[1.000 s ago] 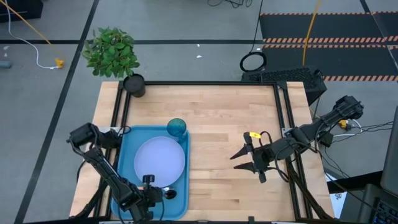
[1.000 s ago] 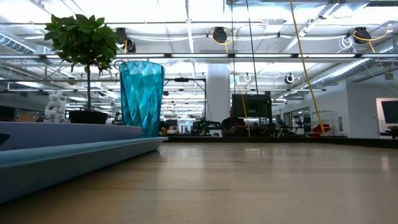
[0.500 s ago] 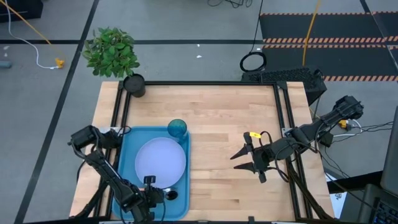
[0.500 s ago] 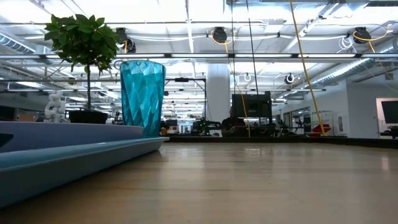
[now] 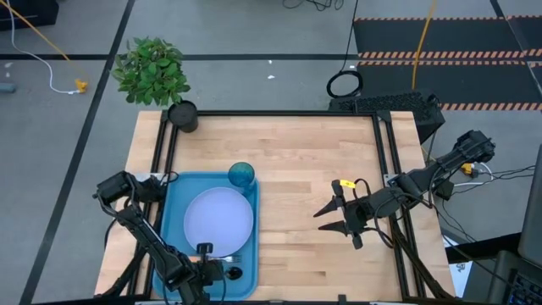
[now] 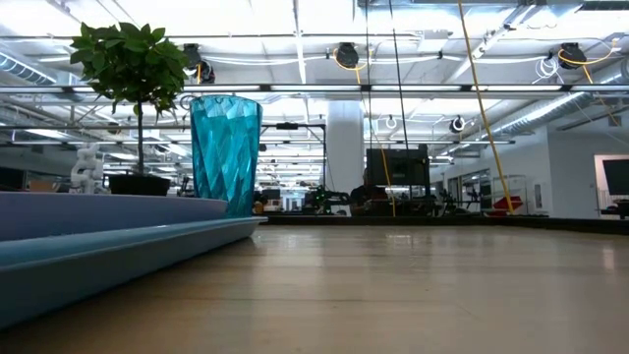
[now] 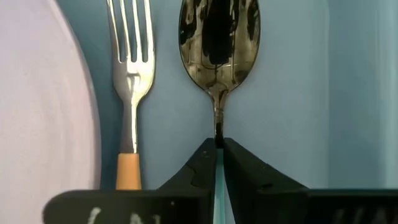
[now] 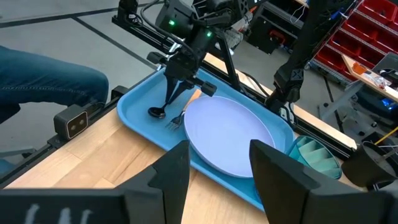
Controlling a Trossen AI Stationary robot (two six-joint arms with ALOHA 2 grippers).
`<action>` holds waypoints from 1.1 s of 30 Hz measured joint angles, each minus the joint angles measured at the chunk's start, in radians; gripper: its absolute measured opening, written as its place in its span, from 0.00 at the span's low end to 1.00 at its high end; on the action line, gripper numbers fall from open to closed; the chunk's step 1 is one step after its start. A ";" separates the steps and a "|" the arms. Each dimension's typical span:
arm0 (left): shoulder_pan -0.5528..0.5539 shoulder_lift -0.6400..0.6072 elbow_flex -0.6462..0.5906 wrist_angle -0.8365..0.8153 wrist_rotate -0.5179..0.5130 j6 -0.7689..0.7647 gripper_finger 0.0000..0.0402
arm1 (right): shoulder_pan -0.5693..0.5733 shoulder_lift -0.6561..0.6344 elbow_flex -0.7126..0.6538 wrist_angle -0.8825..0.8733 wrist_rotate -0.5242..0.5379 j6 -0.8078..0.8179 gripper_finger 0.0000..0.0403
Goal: Pick and place plate/cup/fork/spoon on tray
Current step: Put the blue spoon to the right of the yellow fork on the blue tray
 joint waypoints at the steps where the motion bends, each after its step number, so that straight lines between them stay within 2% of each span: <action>1: 0.000 0.000 0.001 0.000 0.000 0.000 0.06 | 0.000 0.000 0.000 0.000 0.000 0.000 0.40; 7: 0.013 0.000 0.002 0.005 -0.001 0.000 0.05 | 0.000 0.000 0.000 0.000 0.000 0.000 0.40; 13: 0.035 0.000 0.058 -0.019 -0.002 0.048 0.08 | 0.000 0.000 0.000 0.000 0.000 0.000 0.40; 19: 0.066 -0.001 0.127 -0.132 0.071 0.053 0.08 | 0.000 0.000 0.000 0.000 0.000 0.004 0.40; 26: 0.060 -0.001 0.083 -0.131 0.073 0.012 0.08 | 0.000 0.000 0.000 0.000 0.000 0.001 0.40; 33: 0.054 -0.001 0.033 -0.040 0.072 0.001 0.08 | 0.000 0.000 0.000 0.000 0.000 0.001 0.40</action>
